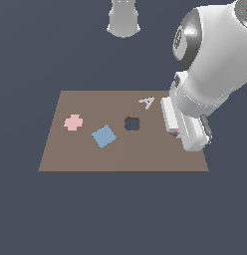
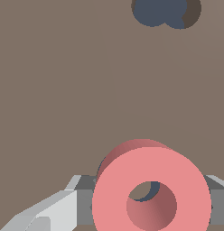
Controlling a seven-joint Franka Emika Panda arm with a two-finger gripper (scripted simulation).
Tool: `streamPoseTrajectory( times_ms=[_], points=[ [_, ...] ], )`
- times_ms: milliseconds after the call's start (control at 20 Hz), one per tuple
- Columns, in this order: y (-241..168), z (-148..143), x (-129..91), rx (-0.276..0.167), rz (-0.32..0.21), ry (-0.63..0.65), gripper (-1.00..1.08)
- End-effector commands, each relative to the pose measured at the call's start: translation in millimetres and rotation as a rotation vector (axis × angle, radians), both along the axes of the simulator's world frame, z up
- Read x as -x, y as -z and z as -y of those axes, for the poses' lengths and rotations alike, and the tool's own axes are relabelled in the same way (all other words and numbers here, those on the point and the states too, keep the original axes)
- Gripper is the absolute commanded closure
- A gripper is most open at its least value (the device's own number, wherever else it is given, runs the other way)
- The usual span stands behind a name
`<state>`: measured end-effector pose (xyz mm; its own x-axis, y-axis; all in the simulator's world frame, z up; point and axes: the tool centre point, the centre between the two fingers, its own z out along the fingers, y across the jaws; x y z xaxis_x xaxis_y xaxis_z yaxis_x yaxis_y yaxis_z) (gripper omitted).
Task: Insert a designated object into the corresponding slot on a board.
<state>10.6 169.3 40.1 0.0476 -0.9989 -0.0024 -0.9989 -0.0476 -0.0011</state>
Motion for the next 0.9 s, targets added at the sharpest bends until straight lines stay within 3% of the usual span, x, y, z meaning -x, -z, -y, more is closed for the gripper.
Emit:
streamPoseTrajectory(
  times_ms=[0,850],
  points=[
    [-0.5,-3.7,-0.8,0.0,0.0,0.028,1.08],
    [3.3,-6.6,-1.8,0.0,0.0,0.048,1.08]
  ],
)
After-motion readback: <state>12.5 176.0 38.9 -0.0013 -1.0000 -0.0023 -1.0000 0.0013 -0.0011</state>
